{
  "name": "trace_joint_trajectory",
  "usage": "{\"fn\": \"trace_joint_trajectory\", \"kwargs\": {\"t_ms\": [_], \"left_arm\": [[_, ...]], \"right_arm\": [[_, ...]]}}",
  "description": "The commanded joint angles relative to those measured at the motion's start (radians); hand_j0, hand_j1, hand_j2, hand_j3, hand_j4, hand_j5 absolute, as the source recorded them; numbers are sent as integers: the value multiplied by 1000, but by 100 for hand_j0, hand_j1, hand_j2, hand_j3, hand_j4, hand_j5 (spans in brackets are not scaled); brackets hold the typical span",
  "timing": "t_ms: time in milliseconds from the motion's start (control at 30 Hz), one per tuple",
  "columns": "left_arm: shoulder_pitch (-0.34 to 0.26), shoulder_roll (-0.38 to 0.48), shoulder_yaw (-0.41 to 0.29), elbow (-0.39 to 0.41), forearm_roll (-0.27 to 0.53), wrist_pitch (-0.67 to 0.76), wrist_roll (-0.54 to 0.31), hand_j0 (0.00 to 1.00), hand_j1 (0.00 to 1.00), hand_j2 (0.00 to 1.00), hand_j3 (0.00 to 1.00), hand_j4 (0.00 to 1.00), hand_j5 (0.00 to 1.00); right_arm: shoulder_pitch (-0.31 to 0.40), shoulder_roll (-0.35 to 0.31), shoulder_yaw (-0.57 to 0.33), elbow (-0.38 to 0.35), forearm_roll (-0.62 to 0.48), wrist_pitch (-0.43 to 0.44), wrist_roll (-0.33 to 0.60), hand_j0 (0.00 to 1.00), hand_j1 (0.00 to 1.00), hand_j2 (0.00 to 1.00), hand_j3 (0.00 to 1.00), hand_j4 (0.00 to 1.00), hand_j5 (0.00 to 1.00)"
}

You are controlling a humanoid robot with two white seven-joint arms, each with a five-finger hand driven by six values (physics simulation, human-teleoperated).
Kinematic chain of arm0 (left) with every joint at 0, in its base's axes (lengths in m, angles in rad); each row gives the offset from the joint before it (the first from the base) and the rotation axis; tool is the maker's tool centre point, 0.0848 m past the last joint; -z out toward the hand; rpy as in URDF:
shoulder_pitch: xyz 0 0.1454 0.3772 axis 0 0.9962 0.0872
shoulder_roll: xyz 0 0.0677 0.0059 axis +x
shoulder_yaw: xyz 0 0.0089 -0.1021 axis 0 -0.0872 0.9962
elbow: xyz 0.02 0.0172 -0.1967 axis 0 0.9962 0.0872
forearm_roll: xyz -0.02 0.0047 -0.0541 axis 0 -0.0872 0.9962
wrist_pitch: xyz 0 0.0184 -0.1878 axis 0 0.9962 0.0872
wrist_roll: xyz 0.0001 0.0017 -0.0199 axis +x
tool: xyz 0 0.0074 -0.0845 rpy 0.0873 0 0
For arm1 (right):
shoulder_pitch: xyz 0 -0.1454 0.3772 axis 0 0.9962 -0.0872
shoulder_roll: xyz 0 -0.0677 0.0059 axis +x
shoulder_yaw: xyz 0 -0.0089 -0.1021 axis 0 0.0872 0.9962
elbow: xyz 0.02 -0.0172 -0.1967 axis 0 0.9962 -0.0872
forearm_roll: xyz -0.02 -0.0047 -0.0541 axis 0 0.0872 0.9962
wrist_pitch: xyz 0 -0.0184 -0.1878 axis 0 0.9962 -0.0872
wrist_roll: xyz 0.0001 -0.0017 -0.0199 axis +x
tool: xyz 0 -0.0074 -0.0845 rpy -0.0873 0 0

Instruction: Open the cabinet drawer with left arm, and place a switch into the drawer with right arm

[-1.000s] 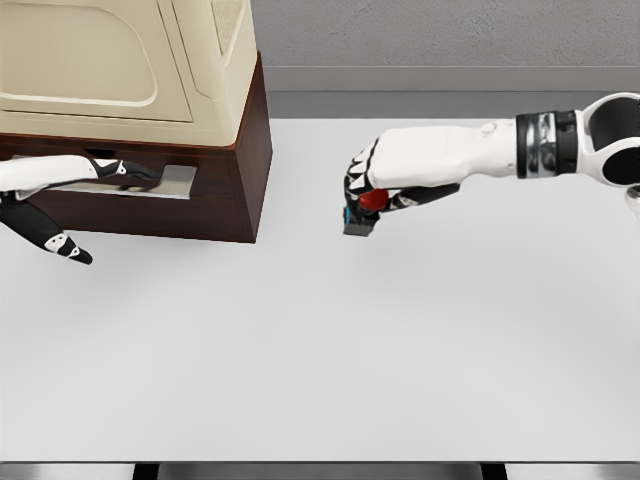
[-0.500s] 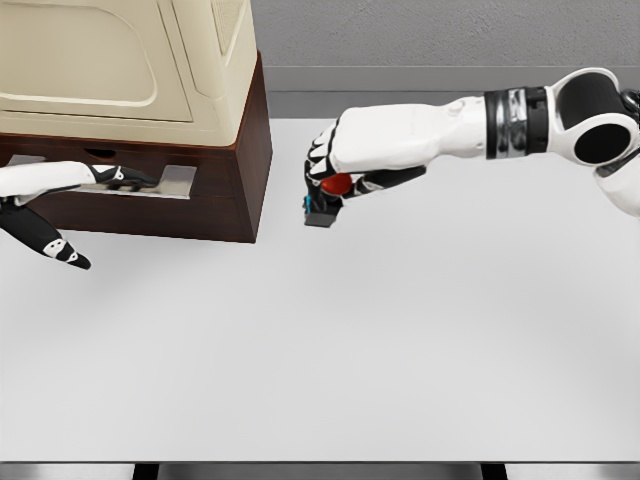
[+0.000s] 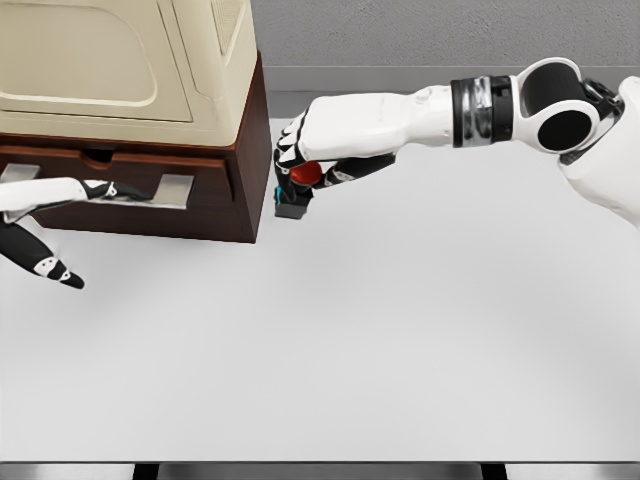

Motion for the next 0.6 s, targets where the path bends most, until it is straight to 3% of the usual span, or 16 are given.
{"fn": "trace_joint_trajectory", "kwargs": {"t_ms": [0,567], "left_arm": [[0,29,2,-23,40,1,0,100,100,100,100,100,100],[57,125,5,-68,54,-7,0,100,100,100,100,100,100]], "right_arm": [[0,2,-1,0,-7,3,0,43,43,43,43,43,43],[-41,1,28,-12,-8,3,0,43,43,43,43,43,43]]}}
